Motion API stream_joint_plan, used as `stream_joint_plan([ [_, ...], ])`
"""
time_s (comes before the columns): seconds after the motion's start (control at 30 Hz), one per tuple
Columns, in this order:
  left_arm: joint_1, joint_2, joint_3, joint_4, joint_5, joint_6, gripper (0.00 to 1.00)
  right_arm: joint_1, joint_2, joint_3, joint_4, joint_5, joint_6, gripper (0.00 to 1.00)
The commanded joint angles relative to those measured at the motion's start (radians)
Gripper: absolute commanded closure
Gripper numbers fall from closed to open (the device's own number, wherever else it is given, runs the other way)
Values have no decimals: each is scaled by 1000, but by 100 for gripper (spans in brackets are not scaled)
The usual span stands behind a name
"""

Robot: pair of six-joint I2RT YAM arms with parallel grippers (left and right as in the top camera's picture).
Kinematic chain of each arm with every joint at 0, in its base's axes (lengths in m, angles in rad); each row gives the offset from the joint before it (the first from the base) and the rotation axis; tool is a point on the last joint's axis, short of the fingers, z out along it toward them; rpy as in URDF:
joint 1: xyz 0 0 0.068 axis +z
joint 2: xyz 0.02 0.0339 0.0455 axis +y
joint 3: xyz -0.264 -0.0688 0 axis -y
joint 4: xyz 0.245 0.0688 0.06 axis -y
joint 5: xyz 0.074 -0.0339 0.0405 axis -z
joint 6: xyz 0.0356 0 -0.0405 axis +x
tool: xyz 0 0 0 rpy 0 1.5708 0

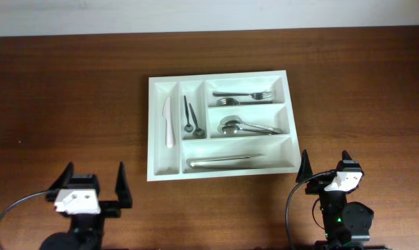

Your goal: Pack container

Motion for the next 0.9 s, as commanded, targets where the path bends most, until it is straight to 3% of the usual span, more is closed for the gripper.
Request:
stream_joint_plan([
  [0.0, 7, -43, -149, 108, 40, 15, 1, 8, -7, -5, -5, -10, -10, 1],
  [0.43, 7, -137, -420, 296, 39, 15, 1, 8, -7, -5, -6, -10, -10, 1],
  [0.87, 7, -160, -556, 426, 39, 16, 1, 8, -7, -5, -5, -10, -10, 1],
])
